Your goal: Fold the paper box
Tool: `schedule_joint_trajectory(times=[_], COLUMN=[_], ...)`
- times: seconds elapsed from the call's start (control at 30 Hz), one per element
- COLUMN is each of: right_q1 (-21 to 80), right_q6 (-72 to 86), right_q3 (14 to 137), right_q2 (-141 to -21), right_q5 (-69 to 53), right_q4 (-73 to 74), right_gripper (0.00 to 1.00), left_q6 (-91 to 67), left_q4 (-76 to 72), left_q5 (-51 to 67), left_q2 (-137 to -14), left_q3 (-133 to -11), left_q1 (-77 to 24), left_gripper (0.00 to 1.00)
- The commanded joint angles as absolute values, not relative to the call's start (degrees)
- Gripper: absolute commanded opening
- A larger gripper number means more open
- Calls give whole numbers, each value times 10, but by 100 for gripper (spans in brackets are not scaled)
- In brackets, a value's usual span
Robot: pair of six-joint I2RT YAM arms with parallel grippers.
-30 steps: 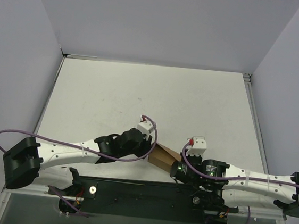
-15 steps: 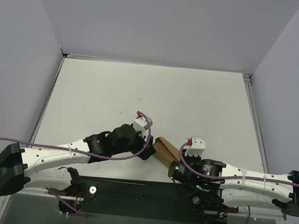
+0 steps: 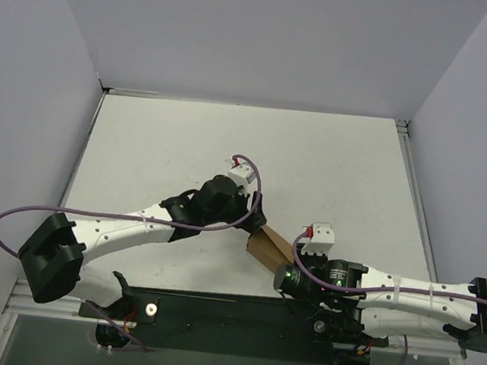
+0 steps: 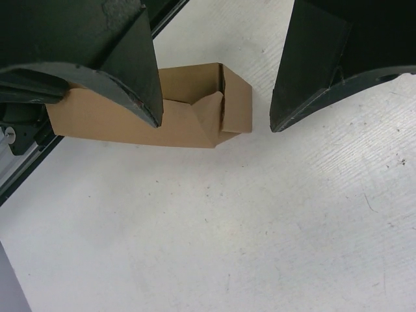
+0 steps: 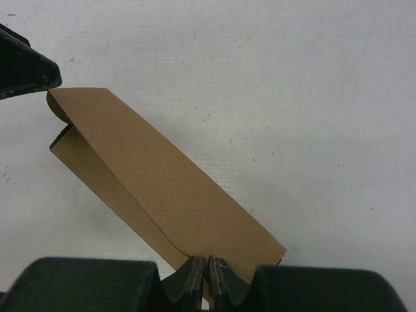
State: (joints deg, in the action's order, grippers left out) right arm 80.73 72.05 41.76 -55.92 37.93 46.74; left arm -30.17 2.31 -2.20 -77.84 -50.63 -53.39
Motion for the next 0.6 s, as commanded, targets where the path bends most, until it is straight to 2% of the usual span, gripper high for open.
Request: schedule_joint_trajectory(times=[0.0, 0.23, 0.37, 0.43, 0.57], right_q1=[811, 813, 813, 813, 813], right_q6=[735, 740, 741, 742, 745], right_q3=[398, 395, 394, 394, 392], right_q2=[-568, -565, -565, -562, -556], right_q5=[363, 365, 366, 367, 369], right_q4=[524, 526, 528, 529, 532], right_gripper=[9, 10, 10, 10, 10], left_q6=[-314, -325, -337, -342, -356], left_q4=[-32, -54, -68, -75, -86], left_q5=[0, 29, 35, 37, 40], left_q2=[-805, -823, -817, -816, -810], left_q3=[-533, -499, -466, -446, -413], left_q1=[-519, -514, -513, -513, -514], left_gripper=[76, 72, 62, 54, 49])
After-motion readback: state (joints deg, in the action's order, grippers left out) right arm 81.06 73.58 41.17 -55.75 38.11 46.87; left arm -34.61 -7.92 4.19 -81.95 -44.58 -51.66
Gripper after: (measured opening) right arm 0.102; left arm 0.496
